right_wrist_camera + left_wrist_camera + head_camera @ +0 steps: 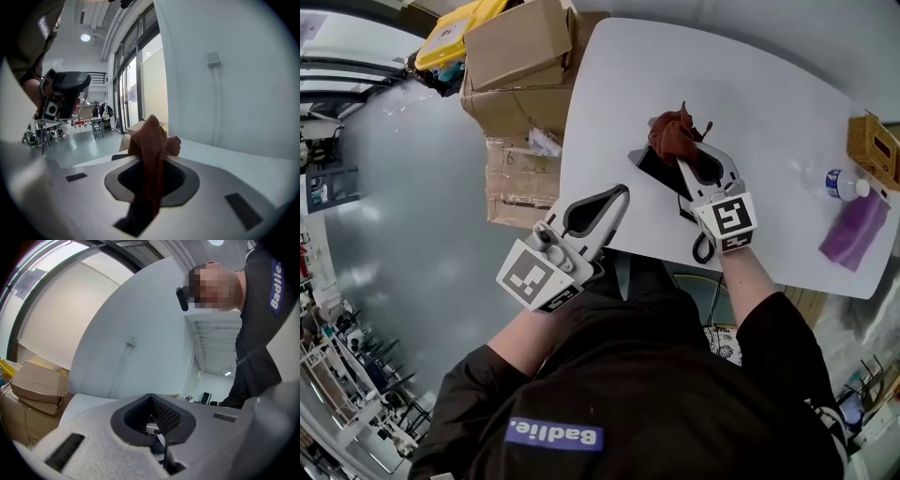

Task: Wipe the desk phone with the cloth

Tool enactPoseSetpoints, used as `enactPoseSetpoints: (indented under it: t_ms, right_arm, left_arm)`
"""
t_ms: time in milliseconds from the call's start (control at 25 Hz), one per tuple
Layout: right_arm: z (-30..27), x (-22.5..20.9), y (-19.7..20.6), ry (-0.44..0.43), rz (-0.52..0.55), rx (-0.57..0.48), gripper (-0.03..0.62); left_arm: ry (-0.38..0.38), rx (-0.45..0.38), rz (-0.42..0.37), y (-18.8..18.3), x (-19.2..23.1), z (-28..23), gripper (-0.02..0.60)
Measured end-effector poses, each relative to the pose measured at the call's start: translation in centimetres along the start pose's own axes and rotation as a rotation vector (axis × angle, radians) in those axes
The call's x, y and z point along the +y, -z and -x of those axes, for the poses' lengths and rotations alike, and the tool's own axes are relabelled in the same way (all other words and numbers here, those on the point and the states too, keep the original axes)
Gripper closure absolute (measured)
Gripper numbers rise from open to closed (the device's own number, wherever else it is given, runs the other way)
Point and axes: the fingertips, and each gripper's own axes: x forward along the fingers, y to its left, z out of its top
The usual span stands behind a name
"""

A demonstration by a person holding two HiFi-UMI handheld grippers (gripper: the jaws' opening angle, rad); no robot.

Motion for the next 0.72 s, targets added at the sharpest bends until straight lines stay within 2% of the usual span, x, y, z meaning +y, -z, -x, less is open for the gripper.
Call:
enactPoseSetpoints:
  t_ms: [200,520,720]
  right_arm:
    - [1.8,-1.2,2.1,0.032,-0.009,0.041,0.536]
    - [6.2,-3.3,7.6,0.112,-0.023,0.176,0.536]
    - [8.3,-3.7,9.3,0.174,-0.049,0.241,0.536]
  left_arm:
    - [0.011,0.017,0.014,0.5,-0.6,-0.3,0.574]
    - [0.073,0.041,0.02,1.2,-2.2,-1.6,0.574]
    - [0.111,0.053,0.02,1.5,-2.8,-1.5,0.574]
